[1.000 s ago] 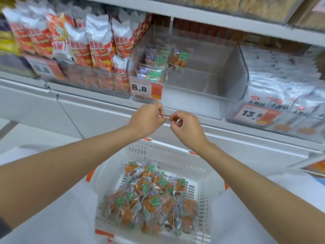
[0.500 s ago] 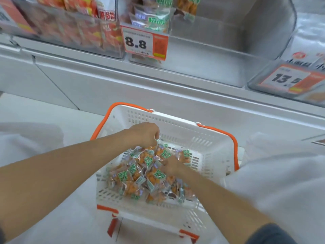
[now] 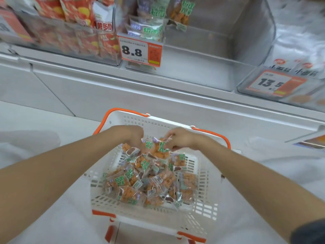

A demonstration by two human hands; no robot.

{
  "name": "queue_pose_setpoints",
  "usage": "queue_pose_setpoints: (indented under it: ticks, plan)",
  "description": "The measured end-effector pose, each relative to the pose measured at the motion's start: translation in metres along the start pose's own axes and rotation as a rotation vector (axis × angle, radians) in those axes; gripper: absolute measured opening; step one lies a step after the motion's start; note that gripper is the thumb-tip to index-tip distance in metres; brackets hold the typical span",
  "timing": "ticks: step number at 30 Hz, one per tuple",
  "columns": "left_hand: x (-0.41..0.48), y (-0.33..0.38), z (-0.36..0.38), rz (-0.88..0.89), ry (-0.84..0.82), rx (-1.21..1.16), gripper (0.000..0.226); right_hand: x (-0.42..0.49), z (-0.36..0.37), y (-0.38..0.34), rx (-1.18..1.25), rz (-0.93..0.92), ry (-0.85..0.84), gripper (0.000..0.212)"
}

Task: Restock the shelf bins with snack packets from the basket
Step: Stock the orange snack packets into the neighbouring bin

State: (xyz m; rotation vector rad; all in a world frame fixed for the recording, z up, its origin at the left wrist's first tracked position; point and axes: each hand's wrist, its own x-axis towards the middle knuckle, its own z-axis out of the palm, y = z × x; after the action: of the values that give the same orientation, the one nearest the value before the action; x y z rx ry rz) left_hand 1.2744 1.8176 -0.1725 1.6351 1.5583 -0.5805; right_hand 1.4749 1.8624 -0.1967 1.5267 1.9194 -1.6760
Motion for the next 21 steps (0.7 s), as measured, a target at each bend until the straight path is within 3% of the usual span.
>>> queue_pose_setpoints:
  ticks: [3,5,8,10,14,17,21]
  plan:
    - [-0.01,0.002,-0.007,0.131,0.011,-0.263,0.094,-0.026,-0.033,-0.029,0.159,-0.091,0.07,0.027]
    - [-0.017,0.007,-0.009,0.296,0.082,-0.451,0.091,-0.042,-0.046,-0.039,0.244,-0.14,0.095,0.027]
    - [-0.025,0.018,-0.013,0.422,0.293,-0.579,0.045,-0.061,-0.053,-0.054,0.234,-0.228,0.169,0.027]
    - [-0.033,0.027,-0.02,0.472,0.376,-0.619,0.021,-0.07,-0.05,-0.067,0.125,-0.335,0.308,0.021]
    - [-0.046,0.036,-0.029,0.524,0.428,-0.647,0.025,-0.077,-0.05,-0.084,-0.087,-0.481,0.622,0.059]
    - [-0.049,0.042,-0.035,0.551,0.496,-0.681,0.021,-0.081,-0.058,-0.088,-0.029,-0.482,0.718,0.06]
    - [-0.05,0.042,-0.043,0.552,0.55,-0.692,0.029,-0.085,-0.062,-0.092,0.038,-0.468,0.7,0.057]
